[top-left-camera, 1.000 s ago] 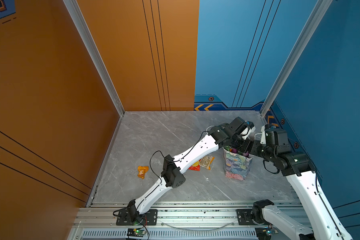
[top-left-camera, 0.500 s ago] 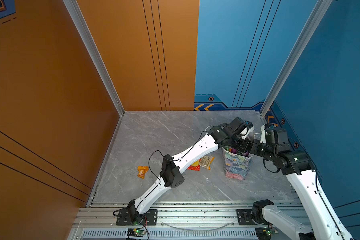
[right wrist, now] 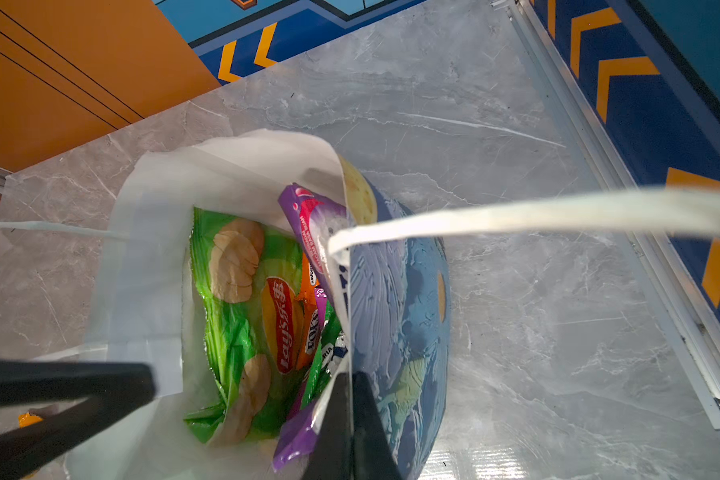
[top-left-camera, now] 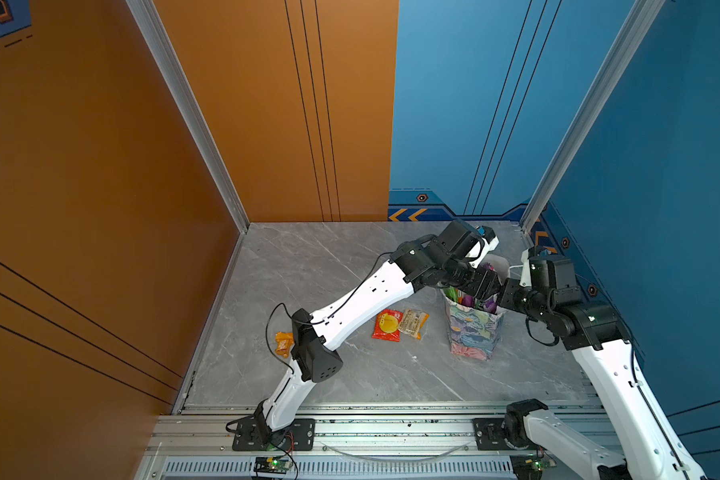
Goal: Place the snacks into the paper bag
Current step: 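Open the left gripper to release the purple packet and lift out of the bag, then move the left gripper down over the red-and-yellow biscuit packet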
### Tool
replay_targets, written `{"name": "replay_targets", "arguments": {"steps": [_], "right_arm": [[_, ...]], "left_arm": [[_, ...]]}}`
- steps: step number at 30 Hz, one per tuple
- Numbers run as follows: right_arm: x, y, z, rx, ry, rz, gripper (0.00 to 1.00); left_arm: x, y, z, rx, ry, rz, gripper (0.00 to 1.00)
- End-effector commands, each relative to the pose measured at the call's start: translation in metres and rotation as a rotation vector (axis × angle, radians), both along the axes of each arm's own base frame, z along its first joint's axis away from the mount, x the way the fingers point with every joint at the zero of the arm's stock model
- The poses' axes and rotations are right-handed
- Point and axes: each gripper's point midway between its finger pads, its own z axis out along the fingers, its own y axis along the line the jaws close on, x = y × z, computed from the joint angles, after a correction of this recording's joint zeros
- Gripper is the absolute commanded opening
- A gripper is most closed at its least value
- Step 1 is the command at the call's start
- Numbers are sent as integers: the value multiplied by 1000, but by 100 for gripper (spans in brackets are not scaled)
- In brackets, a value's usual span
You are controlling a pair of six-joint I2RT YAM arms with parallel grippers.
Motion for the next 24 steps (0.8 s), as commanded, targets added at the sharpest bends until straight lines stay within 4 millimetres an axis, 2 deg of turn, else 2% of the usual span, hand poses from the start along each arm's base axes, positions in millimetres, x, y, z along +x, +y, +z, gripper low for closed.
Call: {"name": "replay_targets", "arguments": {"steps": [1,9,19,24], "right_arm": [[3,3,22,29,-89,16,0],[1,3,20,37,-86,11,0],[0,2,15,33,-79,5,0],[-1,1,16,34,-83,4,0]], "left_arm": [[5,26,15,19,-63,49,67],[10,96,33,77,-158,187,72],[17,186,48,22,-217,387,73],[23,237,35,19,-201,515,73]]}}
